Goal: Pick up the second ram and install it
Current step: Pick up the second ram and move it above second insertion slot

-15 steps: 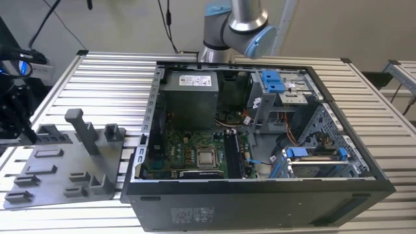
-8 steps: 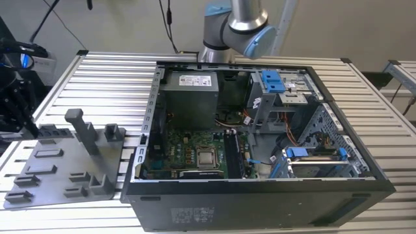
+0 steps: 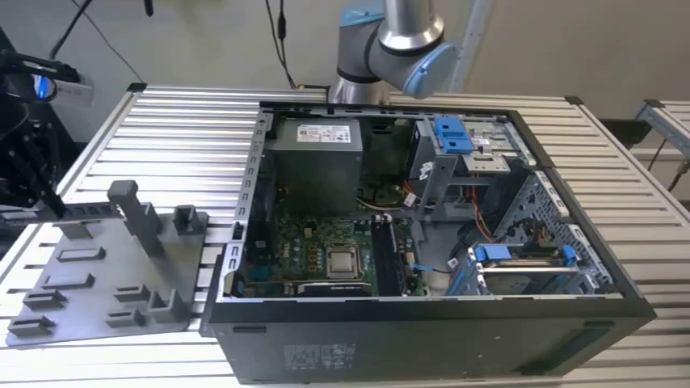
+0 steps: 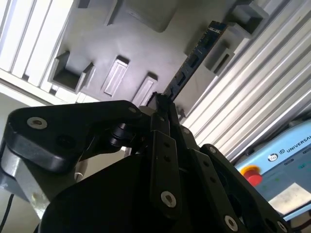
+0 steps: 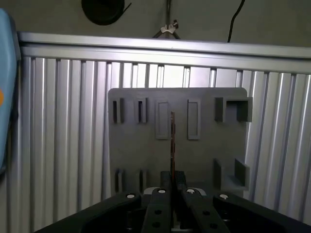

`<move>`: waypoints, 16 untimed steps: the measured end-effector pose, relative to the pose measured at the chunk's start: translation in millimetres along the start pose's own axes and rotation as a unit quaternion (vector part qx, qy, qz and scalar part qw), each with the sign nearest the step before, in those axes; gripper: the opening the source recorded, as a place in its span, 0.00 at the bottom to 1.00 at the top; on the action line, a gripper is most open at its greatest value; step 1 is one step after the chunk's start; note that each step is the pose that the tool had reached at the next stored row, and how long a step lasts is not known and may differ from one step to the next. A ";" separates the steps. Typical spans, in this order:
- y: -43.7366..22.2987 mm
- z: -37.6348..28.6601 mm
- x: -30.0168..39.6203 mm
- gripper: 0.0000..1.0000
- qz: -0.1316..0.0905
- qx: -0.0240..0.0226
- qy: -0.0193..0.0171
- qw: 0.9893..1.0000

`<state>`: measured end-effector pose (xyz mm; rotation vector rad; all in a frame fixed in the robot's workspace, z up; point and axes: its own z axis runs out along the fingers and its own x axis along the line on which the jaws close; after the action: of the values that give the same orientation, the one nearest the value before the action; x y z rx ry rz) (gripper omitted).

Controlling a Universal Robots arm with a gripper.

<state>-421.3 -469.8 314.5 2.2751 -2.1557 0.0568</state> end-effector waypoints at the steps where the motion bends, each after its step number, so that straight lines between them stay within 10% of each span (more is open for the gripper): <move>1: 0.0 -1.4 -0.9 0.14 -0.001 0.000 0.000 1.000; 16: -0.8 -24.0 -5.6 0.14 -0.015 0.002 0.000 1.000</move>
<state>-421.3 -463.5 338.3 2.3100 -2.1224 0.0610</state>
